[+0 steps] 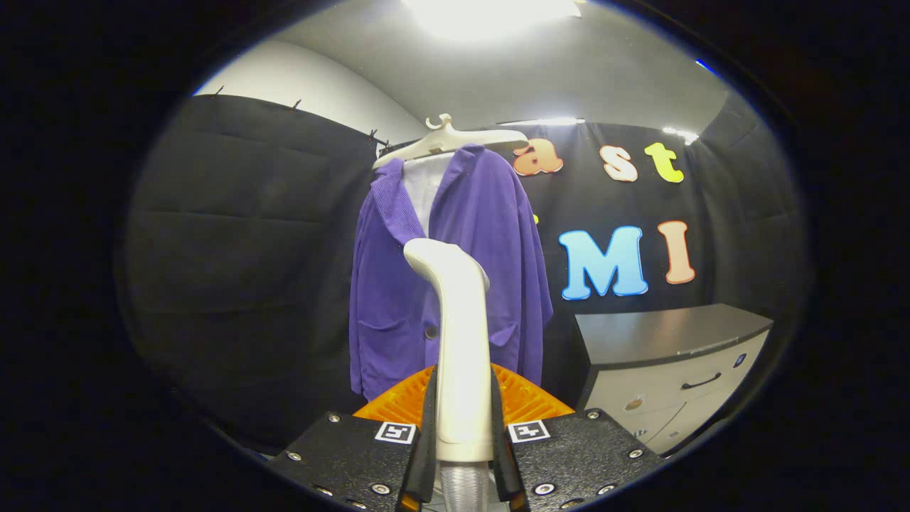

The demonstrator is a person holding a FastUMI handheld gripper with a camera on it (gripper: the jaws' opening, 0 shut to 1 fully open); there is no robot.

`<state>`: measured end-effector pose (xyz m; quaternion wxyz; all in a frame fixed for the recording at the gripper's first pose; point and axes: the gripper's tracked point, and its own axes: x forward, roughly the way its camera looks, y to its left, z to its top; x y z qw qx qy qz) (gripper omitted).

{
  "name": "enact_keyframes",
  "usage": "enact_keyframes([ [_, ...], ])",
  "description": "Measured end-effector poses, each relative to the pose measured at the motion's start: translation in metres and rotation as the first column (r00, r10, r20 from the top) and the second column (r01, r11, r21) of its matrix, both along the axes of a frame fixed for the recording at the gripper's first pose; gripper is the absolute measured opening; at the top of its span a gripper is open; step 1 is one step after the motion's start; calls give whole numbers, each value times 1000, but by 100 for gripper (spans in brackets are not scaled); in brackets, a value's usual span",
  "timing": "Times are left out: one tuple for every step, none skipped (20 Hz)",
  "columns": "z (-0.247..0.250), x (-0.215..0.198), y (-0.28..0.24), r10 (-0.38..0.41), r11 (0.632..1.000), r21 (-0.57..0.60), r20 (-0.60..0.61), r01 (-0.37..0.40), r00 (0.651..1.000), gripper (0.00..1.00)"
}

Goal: Iron the clothes twice with a garment steamer, once on the left side and once on the right side.

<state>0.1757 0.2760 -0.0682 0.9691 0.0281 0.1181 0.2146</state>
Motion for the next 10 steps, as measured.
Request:
enact_keyframes([
  [13, 8, 8, 8, 1000, 11, 24, -8, 1000, 33],
  [24, 13, 15, 13, 1000, 22, 40, -14, 999, 33],
  [35, 22, 22, 18, 999, 31, 57, -20, 998, 33],
  [46, 28, 30, 17, 999, 49, 79, -21, 997, 33],
  [56, 35, 37, 17, 998, 57, 96, -23, 995, 33],
  [67, 42, 45, 17, 998, 63, 110, -24, 994, 33],
  [75, 48, 53, 16, 997, 69, 118, -24, 993, 33],
  [81, 54, 62, 15, 997, 79, 126, -25, 992, 33],
  [89, 62, 72, 17, 996, 87, 141, -29, 990, 33],
  [96, 67, 84, 22, 995, 90, 149, -36, 989, 33],
])
